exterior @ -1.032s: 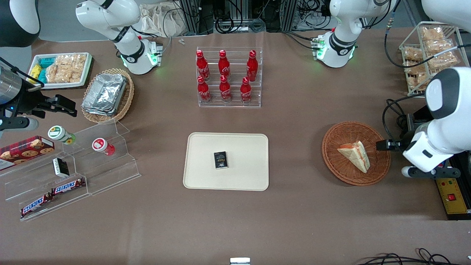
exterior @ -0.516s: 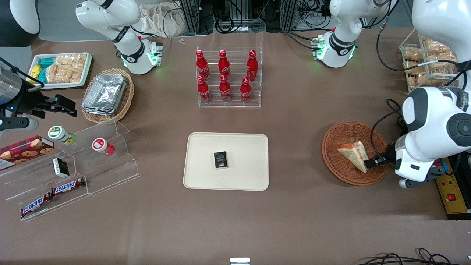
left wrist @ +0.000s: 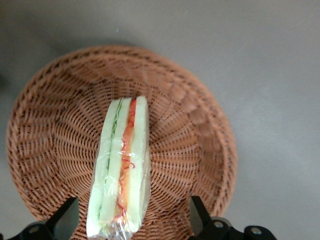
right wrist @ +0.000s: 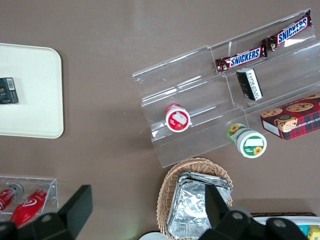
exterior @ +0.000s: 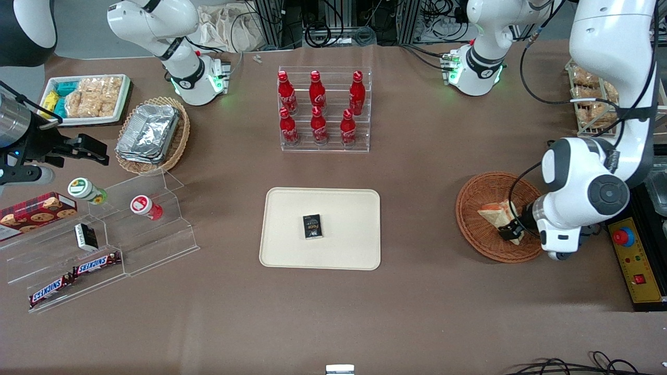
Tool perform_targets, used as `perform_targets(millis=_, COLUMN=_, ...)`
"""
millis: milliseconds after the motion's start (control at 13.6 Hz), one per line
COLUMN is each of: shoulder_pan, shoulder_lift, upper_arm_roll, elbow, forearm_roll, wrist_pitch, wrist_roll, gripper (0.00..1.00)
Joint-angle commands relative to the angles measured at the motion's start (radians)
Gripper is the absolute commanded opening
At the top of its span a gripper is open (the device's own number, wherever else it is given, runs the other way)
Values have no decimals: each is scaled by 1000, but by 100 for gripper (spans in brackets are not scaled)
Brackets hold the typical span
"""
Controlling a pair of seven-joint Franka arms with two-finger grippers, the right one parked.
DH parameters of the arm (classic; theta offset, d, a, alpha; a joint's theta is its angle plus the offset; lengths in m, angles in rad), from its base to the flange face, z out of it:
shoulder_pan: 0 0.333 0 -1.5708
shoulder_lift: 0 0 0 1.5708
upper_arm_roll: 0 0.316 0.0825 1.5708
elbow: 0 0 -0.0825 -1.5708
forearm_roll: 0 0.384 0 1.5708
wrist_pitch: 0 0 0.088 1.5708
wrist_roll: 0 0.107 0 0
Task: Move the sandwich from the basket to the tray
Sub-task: 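Close the left gripper on the wrapped sandwich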
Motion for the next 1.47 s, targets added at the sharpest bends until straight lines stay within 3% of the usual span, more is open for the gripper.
perform_targets(millis=0, shoulder_pan=6, shoulder_lift=-31, upper_arm_roll=-1, elbow=-55, forearm_roll=8, wrist_pitch=22, wrist_roll=-20, gripper=100)
perform_targets(millis=663, shoulder_pan=6, shoulder_lift=32, upper_arm_roll=13, elbow=-76, forearm_roll=53, wrist_pitch=68, wrist_roll=-31, gripper=99)
perform_targets(millis=737, shoulder_pan=6, shoulder_lift=44, upper_arm_roll=13, elbow=-64, forearm_roll=51, wrist_pitch=68, wrist_roll=-57, gripper=83)
perform_targets(millis=884, shoulder_pan=2, shoulder_lift=67, upper_arm_roll=12, elbow=-27, forearm_roll=53, wrist_pitch=67, wrist_roll=-137, gripper=18)
perform_targets(millis=958, shoulder_pan=-2, shoulder_lift=72, upper_arm_roll=12, elbow=-20, forearm_roll=53, wrist_pitch=67, wrist_roll=-145, gripper=0)
perform_targets(millis=1179, shoulder_pan=-1, shoulder_lift=57, upper_arm_roll=12, elbow=8, forearm_roll=53, wrist_pitch=47, wrist_roll=-143, gripper=0)
perform_targets(millis=1400, shoulder_pan=2, shoulder_lift=35, upper_arm_roll=10, elbow=124, forearm_roll=51, wrist_pitch=-124, wrist_roll=-132, gripper=0)
